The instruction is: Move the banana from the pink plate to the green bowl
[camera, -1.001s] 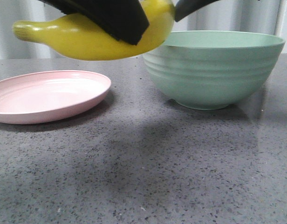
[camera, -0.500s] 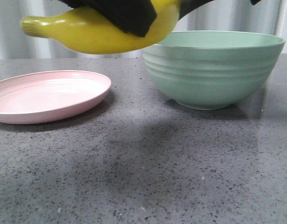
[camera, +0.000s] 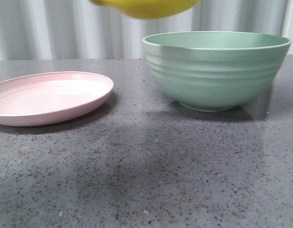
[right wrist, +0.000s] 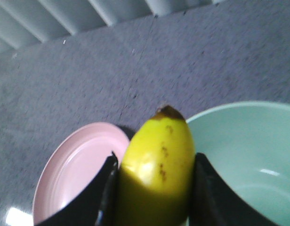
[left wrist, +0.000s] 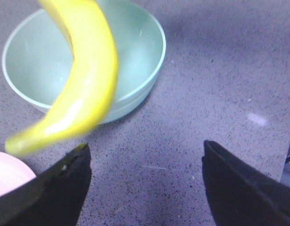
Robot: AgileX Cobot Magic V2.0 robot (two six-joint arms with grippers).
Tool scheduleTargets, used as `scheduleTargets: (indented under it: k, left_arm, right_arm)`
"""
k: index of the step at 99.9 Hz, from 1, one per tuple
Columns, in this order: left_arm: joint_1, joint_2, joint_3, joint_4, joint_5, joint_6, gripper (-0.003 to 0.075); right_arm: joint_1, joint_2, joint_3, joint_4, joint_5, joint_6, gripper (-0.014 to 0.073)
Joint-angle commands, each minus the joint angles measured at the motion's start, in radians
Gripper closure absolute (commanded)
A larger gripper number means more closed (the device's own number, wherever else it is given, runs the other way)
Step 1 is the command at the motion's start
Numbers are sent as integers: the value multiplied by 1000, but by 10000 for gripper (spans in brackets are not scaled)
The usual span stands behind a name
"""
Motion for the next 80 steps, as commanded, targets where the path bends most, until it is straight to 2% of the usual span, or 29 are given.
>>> scheduleTargets:
  k: [1, 10, 17, 36, 43, 72, 80]
  left_arm:
    - [0, -49, -37, -8, -67, -3, 256]
    - [0, -65, -37, -8, -70, -3, 256]
    - [0, -68, -37, -8, -70, -3, 256]
    - [0, -68, -37, -8, -70, -3, 256]
    - [0, -68, -37, -8, -70, -3, 257]
    - [0, -68, -37, -8, -71, -3, 262]
    - [0, -68, -37, -8, -71, -3, 295]
  right_arm:
    - [-46, -31, -40, -31, -107, -12, 673]
    - [-80, -20, -40, -82, -141, -12, 669]
    - [-95, -5, -40, -103, -156, -12, 629]
    - [-97, 39, -40, -148, -155, -12, 358]
    - [-97, 46, -40, -148, -158, -12, 302]
    - [-97, 46, -40, -152, -158, -12, 296]
    - [-97, 39, -43, -156, -117, -14, 302]
